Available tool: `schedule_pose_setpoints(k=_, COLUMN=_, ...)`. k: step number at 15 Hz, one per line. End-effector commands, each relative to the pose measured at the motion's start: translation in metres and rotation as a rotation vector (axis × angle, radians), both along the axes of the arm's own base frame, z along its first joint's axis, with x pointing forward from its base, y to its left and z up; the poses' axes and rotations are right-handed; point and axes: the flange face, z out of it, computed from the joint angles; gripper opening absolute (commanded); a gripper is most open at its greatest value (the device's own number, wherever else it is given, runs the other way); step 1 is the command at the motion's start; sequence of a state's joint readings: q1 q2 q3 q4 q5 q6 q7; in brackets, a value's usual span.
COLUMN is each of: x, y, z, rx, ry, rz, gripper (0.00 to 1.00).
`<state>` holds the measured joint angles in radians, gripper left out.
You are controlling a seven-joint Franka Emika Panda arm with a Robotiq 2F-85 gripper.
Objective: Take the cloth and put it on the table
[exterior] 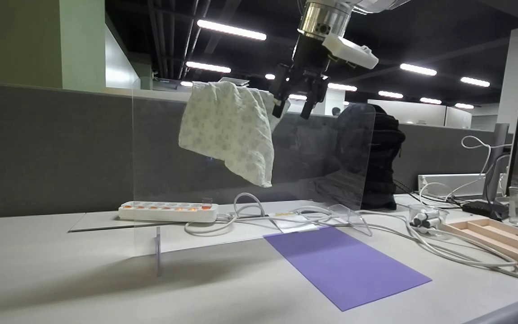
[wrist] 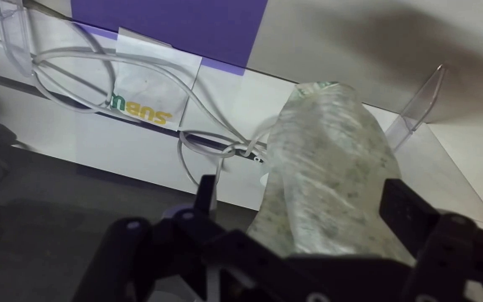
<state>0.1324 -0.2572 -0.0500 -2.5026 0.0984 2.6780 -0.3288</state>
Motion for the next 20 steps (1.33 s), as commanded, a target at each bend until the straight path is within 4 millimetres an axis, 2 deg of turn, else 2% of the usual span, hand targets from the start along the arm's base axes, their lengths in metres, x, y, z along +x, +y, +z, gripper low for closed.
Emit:
schedule_pose_setpoints(k=1, x=0.0, y=0.0, z=0.0, rx=0.0, ry=0.0, rz=-0.002, gripper=1.0)
schedule_pose_setpoints(k=3, x=0.002, y=0.003, z=-0.001, rx=0.002, ry=-0.018, rz=0.001, gripper=1.0)
schedule_pose_setpoints(k=11, x=0.015, y=0.034, z=-0.004, rx=0.003, ry=-0.198, rz=0.028, gripper=1.0)
schedule_pose_setpoints(k=12, x=0.016, y=0.039, z=-0.006, rx=0.015, ry=-0.205, rz=0.031, gripper=0.75)
schedule_pose_setpoints(k=13, x=0.017, y=0.04, z=-0.008, rx=0.015, ry=-0.213, rz=0.03, gripper=0.74)
schedule_pose_setpoints(k=14, x=0.017, y=0.043, z=-0.01, rx=0.02, ry=-0.218, rz=0.033, gripper=0.68)
schedule_pose_setpoints(k=20, x=0.019, y=0.05, z=-0.012, rx=0.055, ry=-0.243, rz=0.022, gripper=0.24)
